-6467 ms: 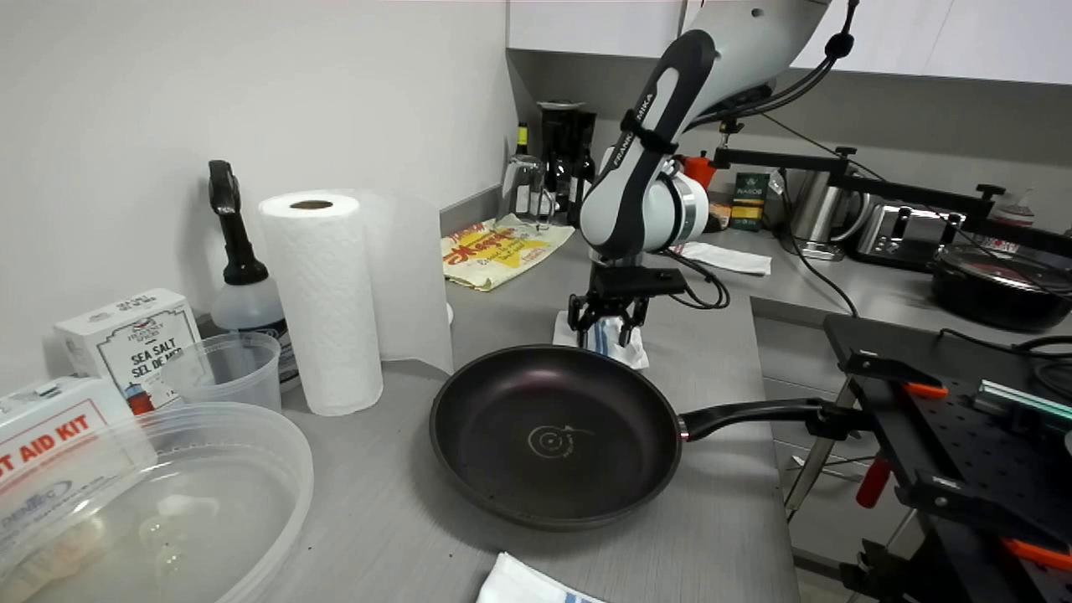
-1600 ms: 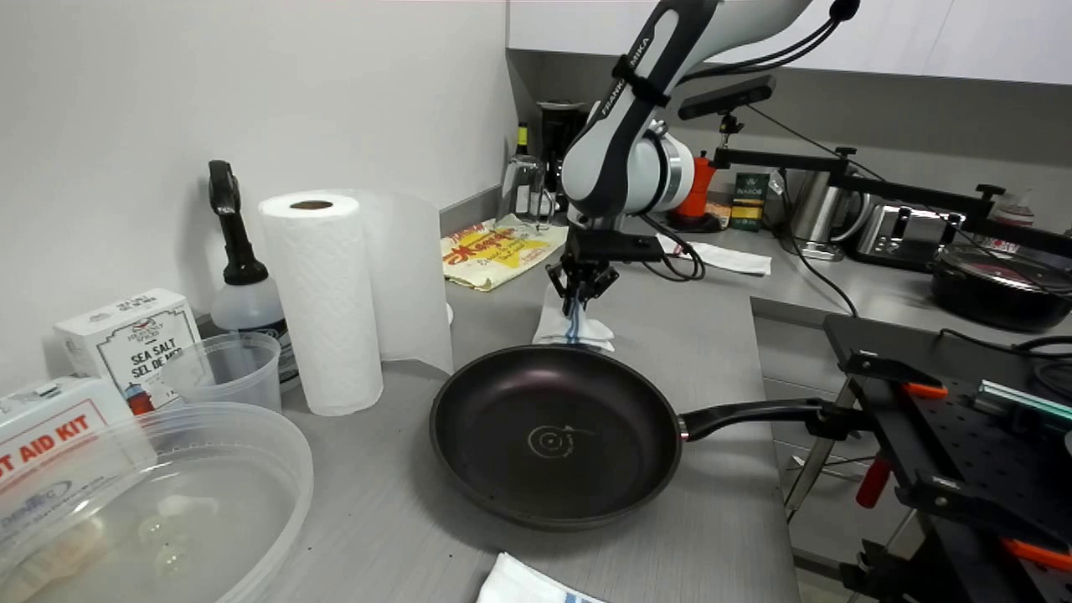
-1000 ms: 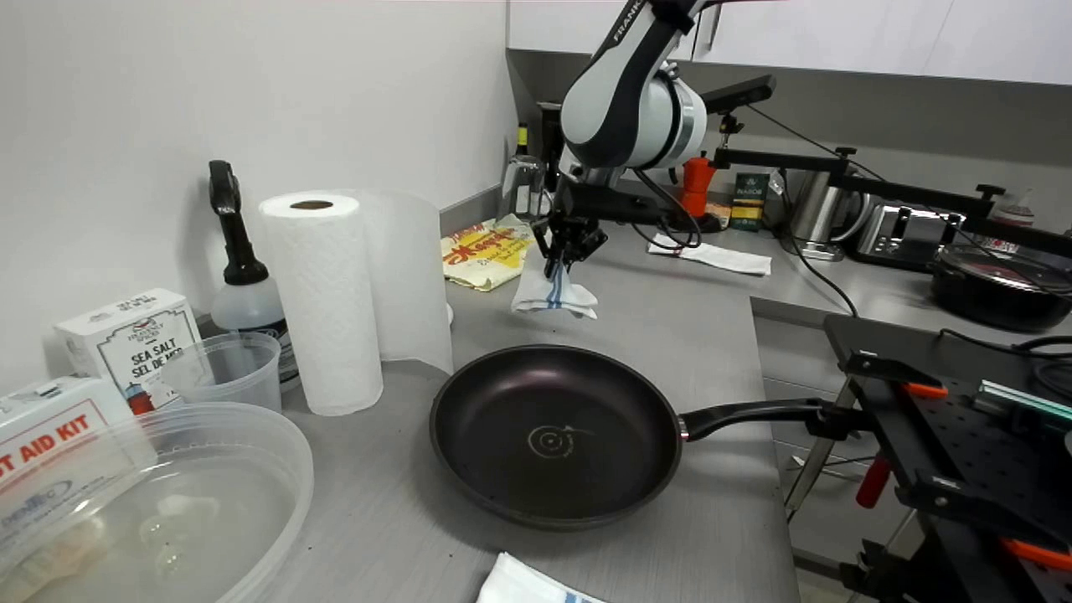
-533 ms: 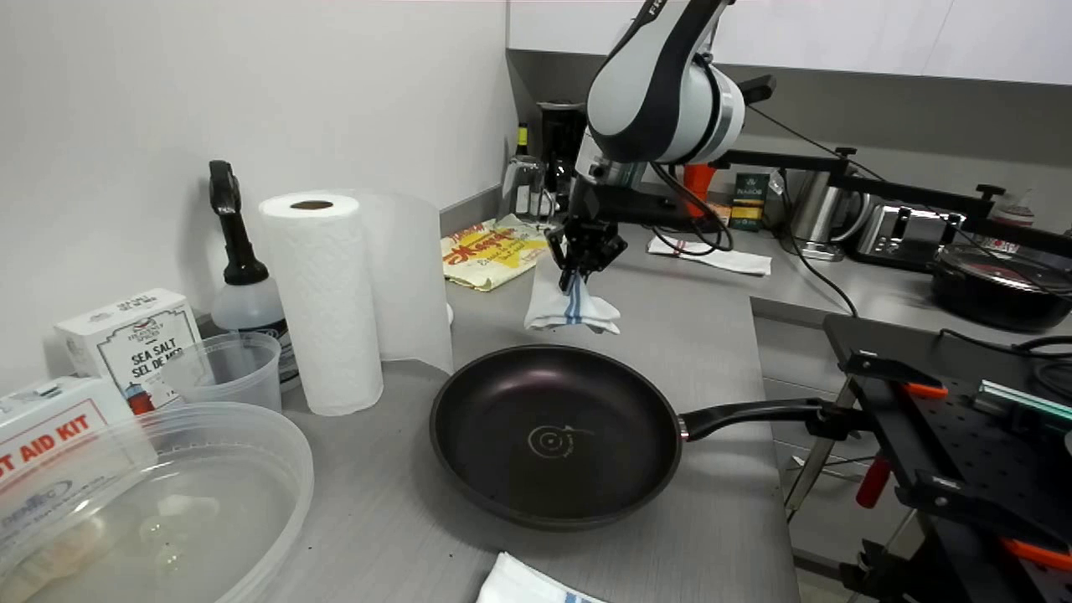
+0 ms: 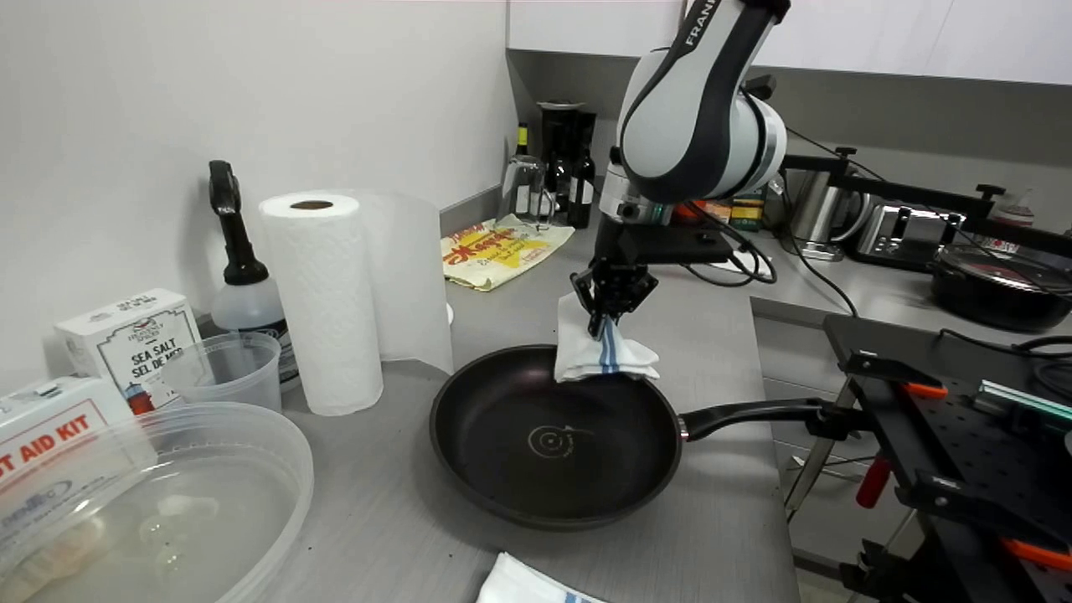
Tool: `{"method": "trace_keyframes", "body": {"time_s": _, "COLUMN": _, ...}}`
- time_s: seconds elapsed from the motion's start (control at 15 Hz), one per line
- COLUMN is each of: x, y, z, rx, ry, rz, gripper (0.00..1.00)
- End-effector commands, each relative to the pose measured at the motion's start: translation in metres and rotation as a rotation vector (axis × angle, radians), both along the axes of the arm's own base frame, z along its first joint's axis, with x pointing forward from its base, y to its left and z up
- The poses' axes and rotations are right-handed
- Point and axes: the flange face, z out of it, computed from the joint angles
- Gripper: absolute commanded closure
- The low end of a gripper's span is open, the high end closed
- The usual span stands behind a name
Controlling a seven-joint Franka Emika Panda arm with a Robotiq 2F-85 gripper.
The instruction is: Use the white and blue towel on the right to wipe the black pan.
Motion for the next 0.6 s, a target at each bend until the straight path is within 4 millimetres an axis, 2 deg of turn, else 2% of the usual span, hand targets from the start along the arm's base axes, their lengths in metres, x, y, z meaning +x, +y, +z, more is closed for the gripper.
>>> {"method": "trace_keyframes", "body": {"time_s": 0.0, "x": -0.017, "y": 0.022, "z": -0.004, "rx": -0.025, "ry": 0.001, "rz": 0.037, "gripper": 0.96}}
{"method": "trace_keyframes", "body": {"time_s": 0.53, "x": -0.028, "y": 0.047, "z": -0.029, "rx": -0.134, "ry": -0.015, "rz": 0.122, "gripper": 0.96}}
